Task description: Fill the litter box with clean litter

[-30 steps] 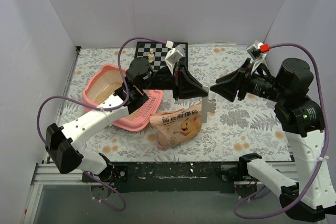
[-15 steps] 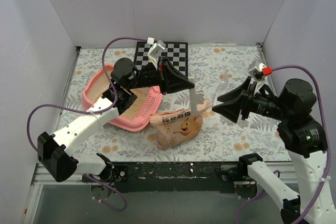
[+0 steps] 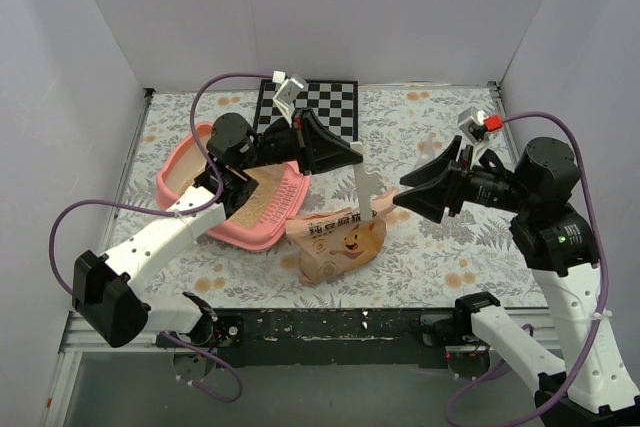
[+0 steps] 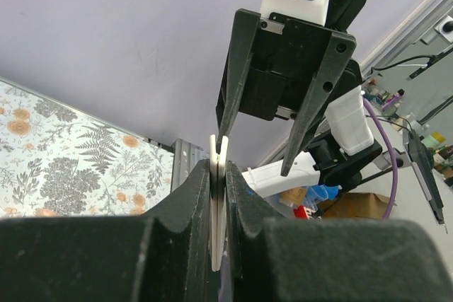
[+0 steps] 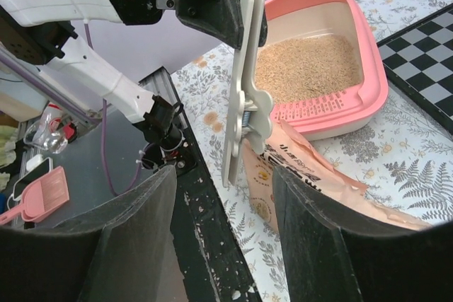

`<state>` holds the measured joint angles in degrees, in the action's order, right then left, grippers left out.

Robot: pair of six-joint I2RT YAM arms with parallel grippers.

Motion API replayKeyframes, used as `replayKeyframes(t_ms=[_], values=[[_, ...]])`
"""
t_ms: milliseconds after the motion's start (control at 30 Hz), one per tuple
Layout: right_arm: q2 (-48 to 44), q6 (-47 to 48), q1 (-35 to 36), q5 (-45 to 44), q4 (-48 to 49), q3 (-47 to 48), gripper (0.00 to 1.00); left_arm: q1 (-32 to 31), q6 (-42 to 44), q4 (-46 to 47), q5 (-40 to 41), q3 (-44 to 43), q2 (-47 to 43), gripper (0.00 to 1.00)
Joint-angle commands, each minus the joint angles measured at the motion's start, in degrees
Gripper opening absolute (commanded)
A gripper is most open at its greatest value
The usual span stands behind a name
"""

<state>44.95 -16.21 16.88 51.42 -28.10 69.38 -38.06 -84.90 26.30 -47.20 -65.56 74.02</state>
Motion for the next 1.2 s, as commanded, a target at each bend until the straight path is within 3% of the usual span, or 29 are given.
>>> replayKeyframes(t_ms=[0,500,1167], values=[[0.75,-2.25,-0.10,0.70,6.39,-0.74,0.64,0.71,-1.67,2.61,-0.79,0.35,-2.21,0.00],[4.44,-7.08,0.52,1.23,15.17,-3.73,0.67,1.59,-4.39,6.13,-2.28,1.14,-1.69,0.00],[7.78,-8.84,7.28,-1.67,20.27,-4.26,0.67,2.12,-4.48,6.48,-2.55,1.57,-1.77,0.00]])
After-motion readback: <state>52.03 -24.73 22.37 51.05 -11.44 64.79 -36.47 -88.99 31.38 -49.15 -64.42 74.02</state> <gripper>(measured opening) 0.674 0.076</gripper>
